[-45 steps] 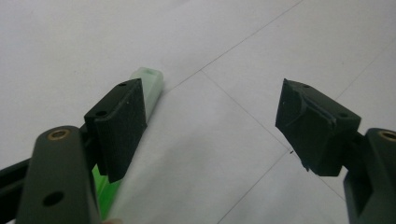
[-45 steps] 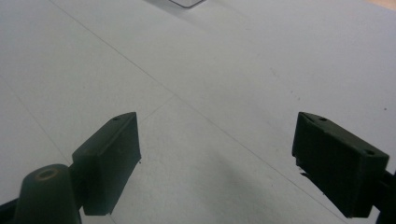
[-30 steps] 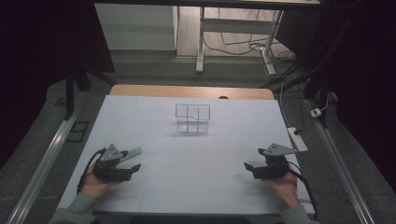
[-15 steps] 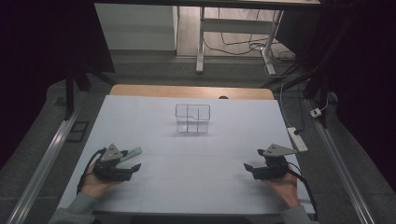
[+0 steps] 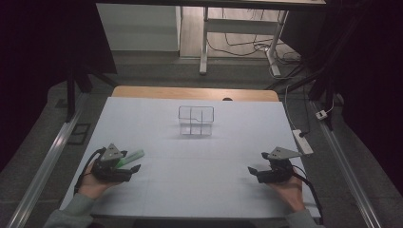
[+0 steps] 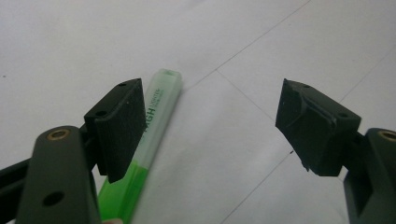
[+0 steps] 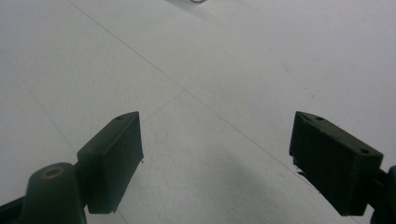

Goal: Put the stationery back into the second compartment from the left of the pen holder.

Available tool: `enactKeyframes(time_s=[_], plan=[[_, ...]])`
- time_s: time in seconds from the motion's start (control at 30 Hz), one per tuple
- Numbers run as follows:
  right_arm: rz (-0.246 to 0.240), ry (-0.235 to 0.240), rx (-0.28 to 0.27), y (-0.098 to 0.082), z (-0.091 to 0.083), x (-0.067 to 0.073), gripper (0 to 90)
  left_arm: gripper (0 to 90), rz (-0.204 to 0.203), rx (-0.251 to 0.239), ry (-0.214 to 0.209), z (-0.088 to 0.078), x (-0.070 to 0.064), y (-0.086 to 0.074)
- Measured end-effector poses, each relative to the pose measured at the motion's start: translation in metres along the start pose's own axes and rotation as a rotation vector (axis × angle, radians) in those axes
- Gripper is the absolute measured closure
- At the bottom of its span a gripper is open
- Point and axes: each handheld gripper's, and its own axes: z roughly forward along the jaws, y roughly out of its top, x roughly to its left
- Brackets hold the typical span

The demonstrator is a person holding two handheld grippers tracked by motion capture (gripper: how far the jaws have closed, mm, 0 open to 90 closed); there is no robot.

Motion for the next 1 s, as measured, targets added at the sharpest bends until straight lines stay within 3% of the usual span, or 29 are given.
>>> enactKeyframes(time_s=[0.5, 1.0], plan=[[-0.001, 0.006, 0.007, -0.001, 0.002, 0.0, 16.9, 24.7, 0.03, 0.105, 0.029, -0.015, 0.021, 0.026], [-0.003, 0.005, 0.013, -0.001, 0.001, 0.0, 17.0, 24.7, 0.03, 0.211, 0.05, -0.013, 0.041, 0.031]])
